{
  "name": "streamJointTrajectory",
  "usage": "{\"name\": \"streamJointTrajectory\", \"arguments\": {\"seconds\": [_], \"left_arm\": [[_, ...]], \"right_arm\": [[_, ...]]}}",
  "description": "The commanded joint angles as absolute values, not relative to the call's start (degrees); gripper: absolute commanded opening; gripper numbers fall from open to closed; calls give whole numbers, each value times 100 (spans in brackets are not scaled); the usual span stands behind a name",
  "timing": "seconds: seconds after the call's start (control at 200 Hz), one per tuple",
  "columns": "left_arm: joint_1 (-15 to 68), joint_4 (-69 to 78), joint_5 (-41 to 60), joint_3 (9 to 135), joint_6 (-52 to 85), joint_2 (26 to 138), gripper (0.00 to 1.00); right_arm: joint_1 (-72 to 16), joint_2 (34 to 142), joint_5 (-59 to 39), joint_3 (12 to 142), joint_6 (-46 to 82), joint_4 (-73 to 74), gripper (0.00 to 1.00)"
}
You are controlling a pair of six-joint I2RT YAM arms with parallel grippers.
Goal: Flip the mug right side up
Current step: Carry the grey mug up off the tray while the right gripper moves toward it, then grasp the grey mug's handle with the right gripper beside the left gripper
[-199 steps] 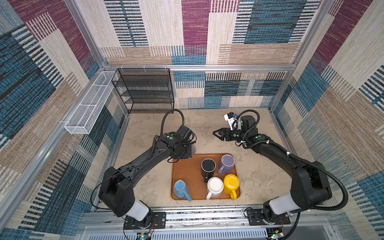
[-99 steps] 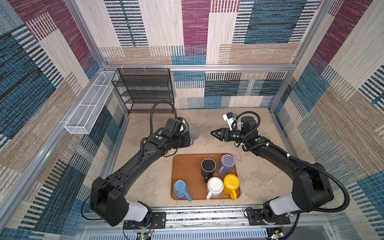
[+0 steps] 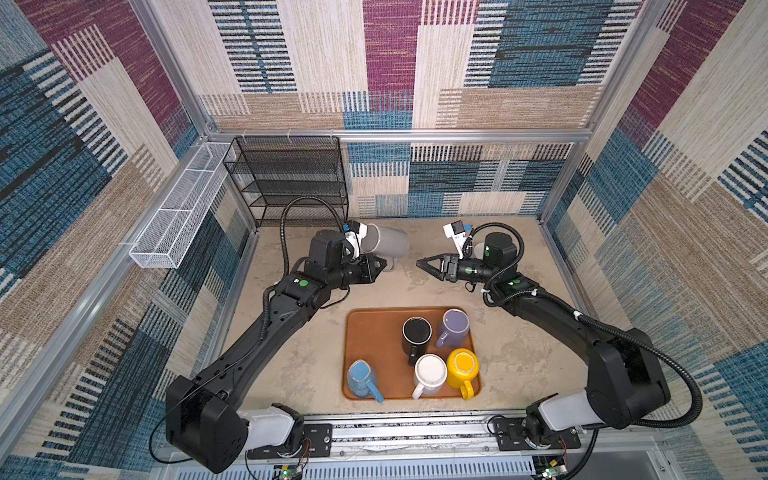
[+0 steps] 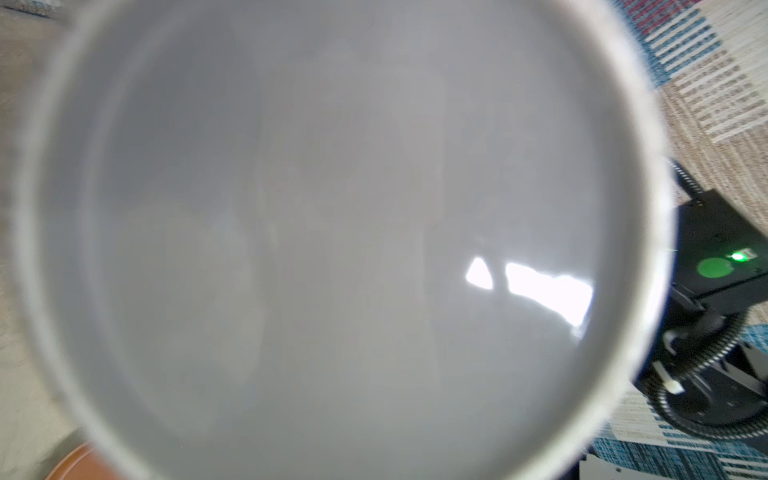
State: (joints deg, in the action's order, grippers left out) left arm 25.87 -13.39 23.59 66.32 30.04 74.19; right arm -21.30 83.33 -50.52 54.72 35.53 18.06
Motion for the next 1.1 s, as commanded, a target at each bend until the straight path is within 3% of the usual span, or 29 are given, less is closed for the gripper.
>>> {"name": "streamJointTrajectory", "arguments": {"seconds": [0.0,0.125,0.751,1.097], "left_arm": [[2584,132,2808,6435,3066,7225,0],[2589,742,2959,6180,3163,7051,0],[2722,2214,3906,5861,3778,6929,0],[2861,2847,4012,5607,3889,7137,0]], "right_arm": [[-2188,8331,-5404,5415,4107,2860,59],[-2252,8353,-5431,5405,4343,3249,52],[-2448,8554,-5579,5605,5370,4632,48],[-2489,8594,-5581,5624,5915,5192,33]]}}
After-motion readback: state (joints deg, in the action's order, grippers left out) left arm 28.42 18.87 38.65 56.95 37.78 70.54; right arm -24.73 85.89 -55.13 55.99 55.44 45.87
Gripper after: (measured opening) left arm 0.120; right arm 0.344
